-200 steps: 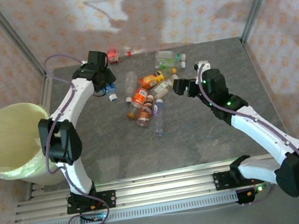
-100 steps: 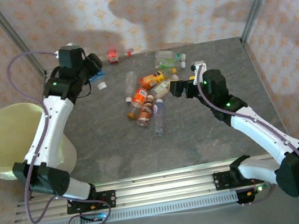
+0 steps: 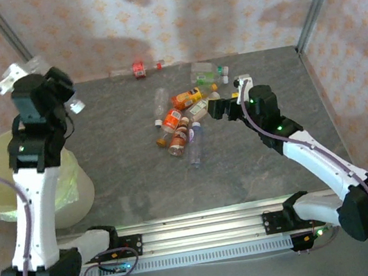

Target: Put the plastic bottles in the bin

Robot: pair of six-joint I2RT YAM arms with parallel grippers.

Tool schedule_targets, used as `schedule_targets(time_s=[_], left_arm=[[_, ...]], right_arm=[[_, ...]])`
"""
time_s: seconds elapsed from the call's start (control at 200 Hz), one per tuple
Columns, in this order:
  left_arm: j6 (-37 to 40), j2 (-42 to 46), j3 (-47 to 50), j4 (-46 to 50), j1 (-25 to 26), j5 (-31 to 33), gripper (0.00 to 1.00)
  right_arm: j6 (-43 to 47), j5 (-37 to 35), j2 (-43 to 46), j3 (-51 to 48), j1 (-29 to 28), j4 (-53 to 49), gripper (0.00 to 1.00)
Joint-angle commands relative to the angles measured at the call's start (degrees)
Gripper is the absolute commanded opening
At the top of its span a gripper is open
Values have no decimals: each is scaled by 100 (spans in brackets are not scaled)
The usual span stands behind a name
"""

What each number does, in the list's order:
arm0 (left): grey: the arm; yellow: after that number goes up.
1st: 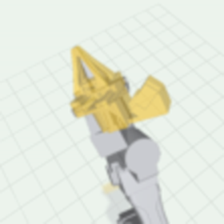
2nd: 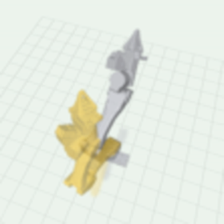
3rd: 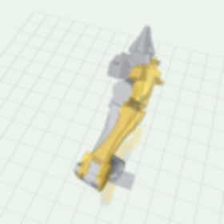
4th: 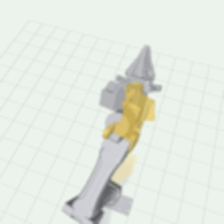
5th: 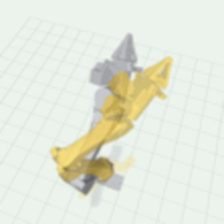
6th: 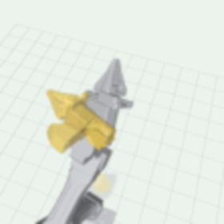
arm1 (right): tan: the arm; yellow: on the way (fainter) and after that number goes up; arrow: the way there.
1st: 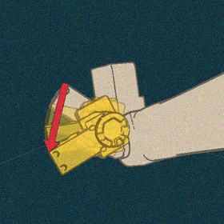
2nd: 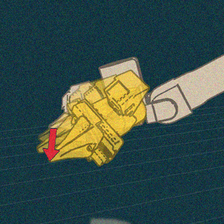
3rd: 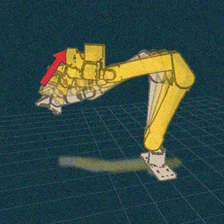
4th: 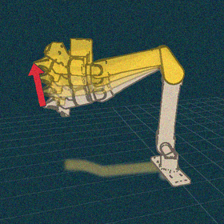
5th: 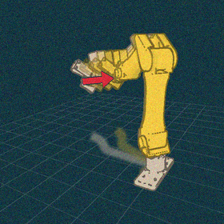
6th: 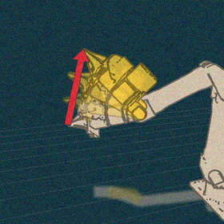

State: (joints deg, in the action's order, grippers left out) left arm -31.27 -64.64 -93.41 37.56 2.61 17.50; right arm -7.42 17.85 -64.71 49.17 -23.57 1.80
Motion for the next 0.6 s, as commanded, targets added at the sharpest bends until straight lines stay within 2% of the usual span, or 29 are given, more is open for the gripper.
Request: schedule_targets(time_s=[0.0, 0.175, 0.31, 0.37, 0.596], left_arm=[[181, 335, 367, 257, -519, 1082, 54], [138, 524, 853, 469, -1680, 722, 53], [20, 508, 1101, 626, -2333, 540, 47], [-190, 579, 1276, 612, -2483, 549, 43], [-745, 909, 1726, 1127, -2776, 1230, 42]], right_arm=[[41, 30, -41, 123, 5, 133, 99], [-20, 191, -210, 224, 6, 163, 99], [-121, 335, -280, 326, 9, 165, 99], [-129, 359, -279, 347, 5, 165, 99], [-113, 410, -432, 365, 7, 163, 99]])
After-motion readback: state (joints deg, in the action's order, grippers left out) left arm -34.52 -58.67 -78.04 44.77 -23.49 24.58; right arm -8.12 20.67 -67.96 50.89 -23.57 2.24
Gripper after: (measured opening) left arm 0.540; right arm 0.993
